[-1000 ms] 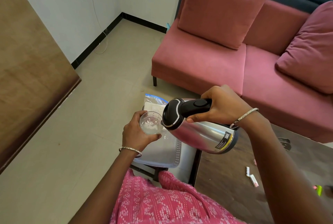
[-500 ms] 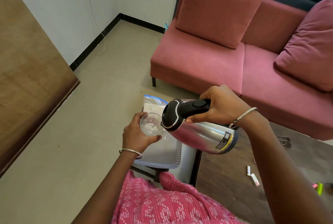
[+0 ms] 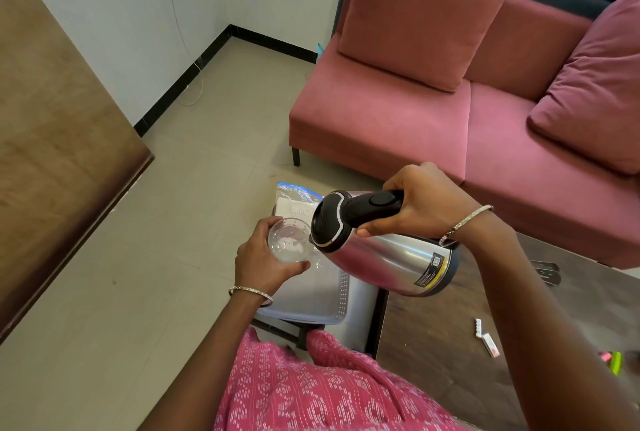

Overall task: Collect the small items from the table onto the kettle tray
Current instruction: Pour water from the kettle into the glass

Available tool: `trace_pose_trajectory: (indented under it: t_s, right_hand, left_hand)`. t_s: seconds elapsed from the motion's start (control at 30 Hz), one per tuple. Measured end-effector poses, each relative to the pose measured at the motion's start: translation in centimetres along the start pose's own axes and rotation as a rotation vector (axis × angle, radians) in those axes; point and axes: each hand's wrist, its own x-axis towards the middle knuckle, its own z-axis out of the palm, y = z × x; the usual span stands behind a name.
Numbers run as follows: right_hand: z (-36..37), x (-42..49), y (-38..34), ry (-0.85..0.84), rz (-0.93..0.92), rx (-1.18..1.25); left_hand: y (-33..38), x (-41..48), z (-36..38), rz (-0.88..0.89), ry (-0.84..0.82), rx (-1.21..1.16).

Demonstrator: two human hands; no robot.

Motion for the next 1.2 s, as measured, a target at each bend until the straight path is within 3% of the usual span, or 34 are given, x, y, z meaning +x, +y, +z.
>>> trace_pose_trajectory:
  t_s: [1.2]
  right_hand:
    - [-0.1, -1.5, 1.0, 0.011, 0.057, 0.072]
  left_hand:
    - [0.3, -0.2, 1.0, 0.022, -0.037, -0.017]
